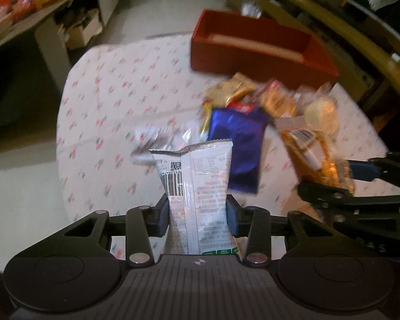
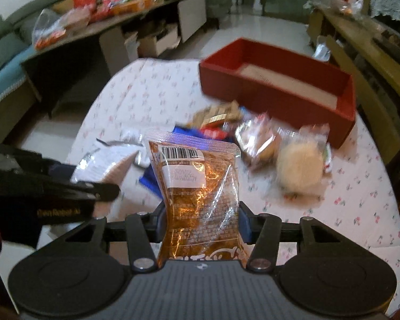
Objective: Organize snacks
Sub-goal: 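Carry both bags into the red box and open both grippers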
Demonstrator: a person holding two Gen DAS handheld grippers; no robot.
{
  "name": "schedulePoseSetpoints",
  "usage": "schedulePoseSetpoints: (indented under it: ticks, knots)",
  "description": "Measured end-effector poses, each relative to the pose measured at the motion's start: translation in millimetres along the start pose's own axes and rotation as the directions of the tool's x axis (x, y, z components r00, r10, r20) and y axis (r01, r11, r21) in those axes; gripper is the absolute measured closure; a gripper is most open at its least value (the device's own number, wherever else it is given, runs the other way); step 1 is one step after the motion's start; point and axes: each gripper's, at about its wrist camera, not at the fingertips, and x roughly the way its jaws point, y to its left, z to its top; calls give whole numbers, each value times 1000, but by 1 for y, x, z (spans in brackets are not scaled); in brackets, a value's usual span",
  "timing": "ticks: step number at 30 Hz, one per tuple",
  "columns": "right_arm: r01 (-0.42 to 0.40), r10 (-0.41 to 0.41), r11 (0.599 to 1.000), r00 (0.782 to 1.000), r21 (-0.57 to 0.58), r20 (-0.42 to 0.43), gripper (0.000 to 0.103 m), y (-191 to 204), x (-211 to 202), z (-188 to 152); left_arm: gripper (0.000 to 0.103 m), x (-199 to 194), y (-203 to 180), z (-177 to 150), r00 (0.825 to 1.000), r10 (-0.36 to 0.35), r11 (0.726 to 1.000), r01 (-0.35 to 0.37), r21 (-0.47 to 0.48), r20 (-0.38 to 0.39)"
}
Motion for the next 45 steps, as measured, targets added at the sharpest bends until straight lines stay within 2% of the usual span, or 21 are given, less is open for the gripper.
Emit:
schedulePoseSetpoints:
  ticks: [6,15,23,32,37,45]
  knots:
    - [11,-13,998,999,54,41,45,-14,2,29,54,4,-10,37,998,-38,999,38,15,50]
    - [44,-57,987,995,154,81,45,-61,20,80,54,29,-25,102,993,-74,997,72,30,92]
    - [77,-104,971,989,225,108,46,-106,44,130,57,56,-51,167,987,-64,996,54,70,146]
    - [102,-137,959,983,264,121,46,-145,86,174,58,96,-59,222,984,-44,997,34,66,170]
    - [111,-142,956,985,271,96,47,-161,116,185,58,123,-64,237,986,-15,996,1,84,169]
    - [137,-152,960,987,245,44,47,-164,158,188,59,161,-57,240,993,6,998,-13,62,117]
